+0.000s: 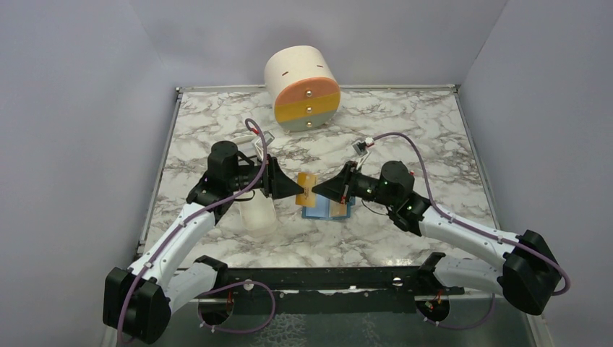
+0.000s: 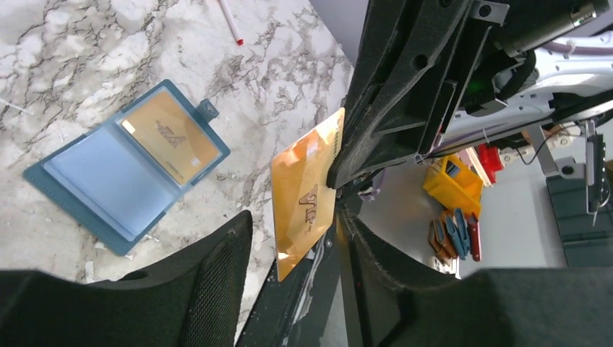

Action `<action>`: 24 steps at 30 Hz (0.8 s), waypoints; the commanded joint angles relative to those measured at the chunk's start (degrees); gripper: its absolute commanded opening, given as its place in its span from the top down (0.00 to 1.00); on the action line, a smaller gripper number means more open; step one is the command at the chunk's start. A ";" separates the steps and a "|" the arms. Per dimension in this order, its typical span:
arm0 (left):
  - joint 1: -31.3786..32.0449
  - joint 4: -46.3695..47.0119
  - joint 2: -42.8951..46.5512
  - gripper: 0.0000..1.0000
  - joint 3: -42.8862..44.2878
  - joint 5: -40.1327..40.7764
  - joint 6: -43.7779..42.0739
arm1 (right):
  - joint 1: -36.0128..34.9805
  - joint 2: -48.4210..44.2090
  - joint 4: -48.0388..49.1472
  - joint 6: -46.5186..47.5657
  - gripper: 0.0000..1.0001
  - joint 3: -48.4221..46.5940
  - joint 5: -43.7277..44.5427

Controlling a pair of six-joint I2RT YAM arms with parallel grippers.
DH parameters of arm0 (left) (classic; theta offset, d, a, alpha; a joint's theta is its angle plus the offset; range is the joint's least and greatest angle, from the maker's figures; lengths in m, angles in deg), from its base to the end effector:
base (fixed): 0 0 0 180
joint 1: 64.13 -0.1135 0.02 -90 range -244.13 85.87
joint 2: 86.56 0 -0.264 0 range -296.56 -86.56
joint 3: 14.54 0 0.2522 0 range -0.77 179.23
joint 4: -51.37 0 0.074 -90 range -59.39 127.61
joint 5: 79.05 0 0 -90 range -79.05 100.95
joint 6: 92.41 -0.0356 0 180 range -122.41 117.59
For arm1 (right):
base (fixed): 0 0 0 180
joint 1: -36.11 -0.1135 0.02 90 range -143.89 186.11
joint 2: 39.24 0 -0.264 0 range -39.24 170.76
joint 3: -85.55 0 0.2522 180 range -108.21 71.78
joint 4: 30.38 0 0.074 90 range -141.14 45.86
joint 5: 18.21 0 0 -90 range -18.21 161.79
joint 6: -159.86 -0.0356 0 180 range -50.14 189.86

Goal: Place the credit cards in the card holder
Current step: Insert the credit card into the card holder.

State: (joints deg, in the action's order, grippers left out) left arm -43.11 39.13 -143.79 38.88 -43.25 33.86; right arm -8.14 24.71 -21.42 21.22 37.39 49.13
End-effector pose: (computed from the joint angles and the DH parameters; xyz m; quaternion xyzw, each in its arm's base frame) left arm 0.1949 -0.1058 0.2925 0.1772 0.7413 -0.5761 0.2954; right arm 0.1715 0.1863 0.2693 -0.1022 0.7379 0.5729 0.3419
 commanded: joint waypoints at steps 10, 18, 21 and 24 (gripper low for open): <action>0.13 -6.86 2.19 0.22 0.31 16.09 -6.67 | 0.49 1.69 -18.88 8.34 0.99 -5.56 6.89; 1.59 -7.25 -0.16 0.22 1.39 21.11 -9.56 | 5.69 5.71 -23.91 10.40 0.99 -4.84 6.45; 3.46 -7.82 -1.46 0.23 2.37 24.34 -11.40 | 9.08 7.26 -23.86 10.15 0.99 -4.01 3.87; 5.86 -8.15 -3.77 0.27 3.49 27.71 -13.33 | 11.73 8.81 -23.60 10.55 0.99 -3.49 1.93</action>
State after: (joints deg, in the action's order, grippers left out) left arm -39.83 31.85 -145.28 39.41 -21.87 24.53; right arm 0.83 32.03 -44.22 30.31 32.98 54.01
